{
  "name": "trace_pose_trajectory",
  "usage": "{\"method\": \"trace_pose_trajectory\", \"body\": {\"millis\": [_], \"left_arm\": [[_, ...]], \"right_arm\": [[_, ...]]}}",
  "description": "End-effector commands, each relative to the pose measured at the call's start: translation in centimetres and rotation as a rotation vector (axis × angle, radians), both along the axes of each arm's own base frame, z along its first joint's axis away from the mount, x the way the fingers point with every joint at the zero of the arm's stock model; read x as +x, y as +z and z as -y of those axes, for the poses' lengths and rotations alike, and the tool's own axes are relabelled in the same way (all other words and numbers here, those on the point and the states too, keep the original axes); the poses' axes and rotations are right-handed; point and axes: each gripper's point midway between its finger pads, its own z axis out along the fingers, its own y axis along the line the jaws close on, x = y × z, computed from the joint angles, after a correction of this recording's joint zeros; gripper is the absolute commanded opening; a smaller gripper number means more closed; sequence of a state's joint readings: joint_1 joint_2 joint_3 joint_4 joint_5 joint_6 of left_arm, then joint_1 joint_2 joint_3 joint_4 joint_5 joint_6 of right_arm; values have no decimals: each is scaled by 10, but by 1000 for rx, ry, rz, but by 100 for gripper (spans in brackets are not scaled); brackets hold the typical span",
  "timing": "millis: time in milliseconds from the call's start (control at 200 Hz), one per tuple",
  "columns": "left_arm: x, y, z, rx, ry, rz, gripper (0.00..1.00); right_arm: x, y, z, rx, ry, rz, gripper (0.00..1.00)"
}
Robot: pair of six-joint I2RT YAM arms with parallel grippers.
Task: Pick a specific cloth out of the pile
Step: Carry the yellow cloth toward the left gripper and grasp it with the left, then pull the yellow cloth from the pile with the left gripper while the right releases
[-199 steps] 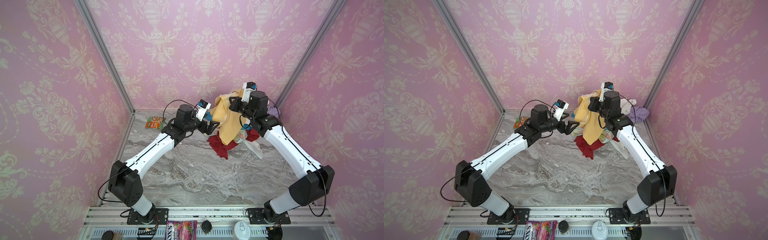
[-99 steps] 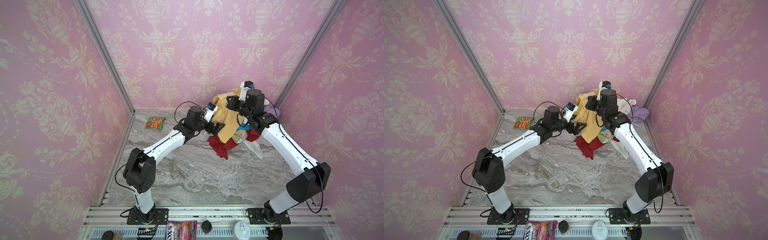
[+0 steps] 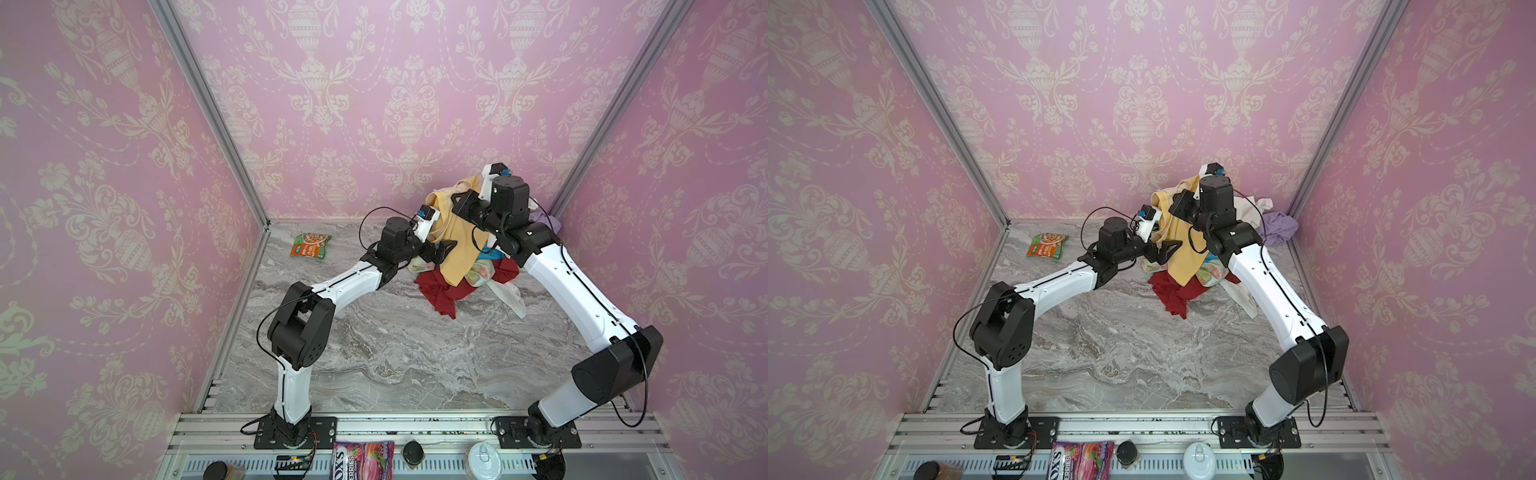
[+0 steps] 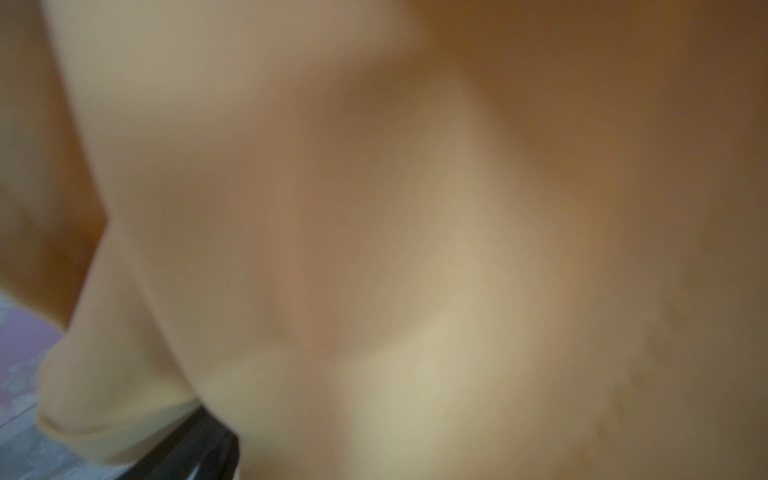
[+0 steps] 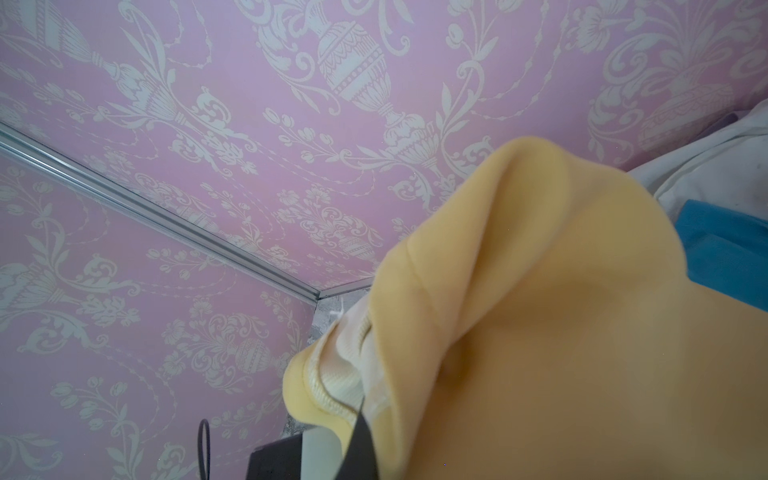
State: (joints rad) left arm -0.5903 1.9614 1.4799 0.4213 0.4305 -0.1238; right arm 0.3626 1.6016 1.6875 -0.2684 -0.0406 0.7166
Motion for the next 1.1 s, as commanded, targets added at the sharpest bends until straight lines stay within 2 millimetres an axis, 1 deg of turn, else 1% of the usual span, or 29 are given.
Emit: {"method": "trace_pose_trajectory", "body": {"millis": [0, 20, 40, 95, 165, 210, 215, 370, 450, 530, 580, 640, 676, 731, 831, 931, 986, 1096], "left_arm": [[2, 21, 13, -96, 1, 32, 81], [2, 21, 14, -101, 1, 30, 76], [2, 19, 15, -104, 2, 24, 69], [-1, 22, 17, -111, -1, 24, 44], [-3, 26, 18, -119, -2, 24, 21], [-5, 32, 17, -127, 2, 23, 0], [-5, 32, 16, -128, 3, 23, 0], [-10, 51, 6, -146, 32, 18, 0], [-16, 58, -1, -131, 46, 14, 0], [-21, 63, -12, -112, 76, 9, 0], [-23, 67, -21, -105, 92, 1, 0], [-25, 70, -31, -95, 117, -18, 0], [-26, 72, -38, -86, 134, -27, 0], [-28, 72, -50, -60, 172, -40, 0], [-28, 68, -79, -33, 246, -82, 0], [-29, 69, -113, -5, 331, -117, 0], [-30, 70, -134, 12, 377, -133, 0], [-39, 70, -176, 62, 472, -149, 0]], "right_arm": [[-2, 23, -8, 62, 18, 46, 0], [-1, 22, -8, 62, 17, 46, 0], [-1, 22, -9, 63, 18, 48, 0], [-1, 21, -9, 55, 19, 52, 0], [-2, 21, -8, 46, 19, 61, 0], [-3, 20, -8, 46, 24, 64, 0], [-3, 19, -8, 47, 25, 63, 0], [-5, 15, -11, 20, 58, 72, 0], [-5, 8, -9, 1, 63, 61, 0], [-6, -1, -10, -21, 88, 50, 0], [-10, -5, -13, -40, 124, 53, 7], [-14, -9, -18, -56, 164, 56, 17], [-16, -14, -18, -95, 185, 61, 23], [-20, -19, -20, -119, 212, 64, 38], [-27, -28, -20, -162, 242, 72, 55], [-35, -35, -21, -194, 288, 84, 65], [-38, -40, -20, -208, 310, 91, 69], [-49, -47, -19, -232, 353, 129, 78]]}}
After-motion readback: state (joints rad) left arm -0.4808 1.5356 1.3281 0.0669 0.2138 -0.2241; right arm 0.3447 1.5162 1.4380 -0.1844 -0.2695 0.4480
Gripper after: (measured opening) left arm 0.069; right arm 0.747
